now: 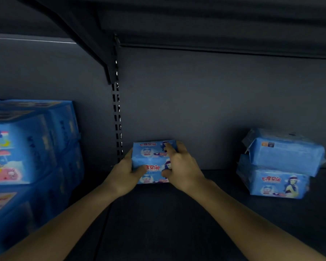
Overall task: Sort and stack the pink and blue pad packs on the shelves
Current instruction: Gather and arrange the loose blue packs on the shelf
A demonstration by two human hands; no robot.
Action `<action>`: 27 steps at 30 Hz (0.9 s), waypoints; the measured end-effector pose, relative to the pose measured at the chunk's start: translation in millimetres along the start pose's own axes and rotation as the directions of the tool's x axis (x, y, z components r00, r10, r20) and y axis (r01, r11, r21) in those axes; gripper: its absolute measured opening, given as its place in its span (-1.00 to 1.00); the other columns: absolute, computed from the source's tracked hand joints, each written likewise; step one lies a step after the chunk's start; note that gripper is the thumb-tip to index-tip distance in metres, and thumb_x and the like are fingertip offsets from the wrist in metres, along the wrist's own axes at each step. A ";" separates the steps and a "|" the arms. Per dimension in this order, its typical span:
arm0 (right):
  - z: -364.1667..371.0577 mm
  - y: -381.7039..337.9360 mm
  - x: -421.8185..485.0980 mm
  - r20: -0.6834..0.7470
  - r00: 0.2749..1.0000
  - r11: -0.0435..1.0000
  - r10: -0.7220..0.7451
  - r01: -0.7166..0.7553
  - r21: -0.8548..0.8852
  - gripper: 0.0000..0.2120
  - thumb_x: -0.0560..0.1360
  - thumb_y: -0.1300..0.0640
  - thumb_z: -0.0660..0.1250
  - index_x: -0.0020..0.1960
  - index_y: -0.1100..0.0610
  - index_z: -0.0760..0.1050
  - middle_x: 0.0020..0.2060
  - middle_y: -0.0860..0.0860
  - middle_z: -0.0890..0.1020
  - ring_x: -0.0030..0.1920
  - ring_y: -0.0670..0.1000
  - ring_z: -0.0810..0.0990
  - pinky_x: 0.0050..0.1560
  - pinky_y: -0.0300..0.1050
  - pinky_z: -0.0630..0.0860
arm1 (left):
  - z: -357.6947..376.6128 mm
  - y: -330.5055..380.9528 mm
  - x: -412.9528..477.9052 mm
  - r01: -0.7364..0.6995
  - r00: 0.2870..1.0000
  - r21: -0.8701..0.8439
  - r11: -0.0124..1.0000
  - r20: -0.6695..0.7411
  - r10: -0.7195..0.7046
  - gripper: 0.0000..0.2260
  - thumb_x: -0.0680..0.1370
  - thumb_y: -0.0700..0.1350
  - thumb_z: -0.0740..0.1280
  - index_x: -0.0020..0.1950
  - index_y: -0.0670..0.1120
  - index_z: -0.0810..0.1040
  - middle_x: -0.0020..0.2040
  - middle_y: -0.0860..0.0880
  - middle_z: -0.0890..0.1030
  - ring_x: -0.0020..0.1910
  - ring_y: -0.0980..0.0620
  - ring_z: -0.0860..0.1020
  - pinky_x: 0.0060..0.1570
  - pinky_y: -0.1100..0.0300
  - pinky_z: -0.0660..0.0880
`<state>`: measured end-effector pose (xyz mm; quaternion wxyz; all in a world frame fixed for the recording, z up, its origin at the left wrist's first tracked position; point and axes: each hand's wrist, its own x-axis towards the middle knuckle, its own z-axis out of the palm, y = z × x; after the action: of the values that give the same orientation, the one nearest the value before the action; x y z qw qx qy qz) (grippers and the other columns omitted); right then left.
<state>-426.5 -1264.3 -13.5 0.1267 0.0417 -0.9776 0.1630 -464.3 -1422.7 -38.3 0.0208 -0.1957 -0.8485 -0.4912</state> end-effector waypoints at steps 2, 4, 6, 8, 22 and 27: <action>0.0 1.1 1.0 0.005 1.000 1.000 0.004 -0.004 0.008 -0.32 0.49 0.14 0.34 0.49 0.12 0.06 0.41 0.12 0.13 0.21 0.13 0.46 0.20 -0.09 0.42 | 0.6 -0.5 1.1 0.001 1.000 -0.009 1.000 0.003 -0.001 -0.62 0.56 -0.18 0.28 0.35 0.00 0.33 0.16 0.01 0.55 0.12 0.05 0.55 0.19 0.09 0.48; 0.0 1.7 1.5 0.009 1.000 1.000 0.003 -0.003 0.015 -0.33 0.49 0.15 0.34 0.49 0.12 0.08 0.40 0.12 0.15 0.21 0.13 0.46 0.20 -0.09 0.42 | 1.8 -0.2 1.5 0.006 1.000 -0.030 1.000 0.007 -0.006 -0.63 0.56 -0.19 0.27 0.35 -0.02 0.33 0.15 0.01 0.55 0.11 0.06 0.55 0.17 0.11 0.48; 0.5 2.3 2.3 0.011 1.000 1.000 0.002 -0.002 0.017 -0.34 0.49 0.15 0.35 0.48 0.12 0.10 0.40 0.12 0.16 0.20 0.13 0.46 0.21 -0.08 0.42 | 3.0 0.0 1.8 0.003 1.000 -0.051 0.999 0.003 -0.003 -0.63 0.56 -0.20 0.26 0.35 -0.03 0.33 0.14 0.01 0.55 0.10 0.07 0.55 0.14 0.15 0.48; 2.0 3.7 3.0 0.019 1.000 1.000 0.011 -0.011 0.018 -0.35 0.48 0.15 0.36 0.47 0.12 0.12 0.39 0.12 0.17 0.19 0.14 0.47 0.20 -0.07 0.44 | 4.5 0.3 2.0 0.011 1.000 -0.065 0.998 0.010 -0.011 -0.65 0.57 -0.21 0.26 0.34 -0.03 0.33 0.12 0.02 0.55 0.07 0.08 0.54 0.09 0.20 0.47; 7.6 8.1 4.4 0.073 0.997 0.999 0.038 -0.039 0.016 -0.35 0.47 0.14 0.37 0.46 0.13 0.15 0.34 0.13 0.25 0.24 0.14 0.43 0.26 -0.06 0.39 | 10.0 -1.8 2.3 0.067 0.997 0.040 0.997 0.021 -0.067 -0.60 0.58 -0.15 0.23 0.41 -0.09 0.25 0.22 -0.06 0.52 0.15 0.01 0.52 0.13 0.18 0.44; 9.3 8.5 4.5 0.067 0.997 0.998 0.049 -0.050 0.022 -0.34 0.47 0.15 0.37 0.47 0.12 0.13 0.36 0.13 0.22 0.23 0.13 0.44 0.26 -0.05 0.41 | 11.2 1.0 3.1 0.109 0.993 0.031 0.994 0.037 -0.110 -0.58 0.59 -0.15 0.22 0.43 -0.10 0.20 0.22 -0.10 0.51 0.13 -0.01 0.53 0.17 0.11 0.46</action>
<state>-434.1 -1259.6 -23.5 0.0897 0.0242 -0.9799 0.1763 -465.1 -1411.9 -42.5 -0.0196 -0.1580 -0.8653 -0.4752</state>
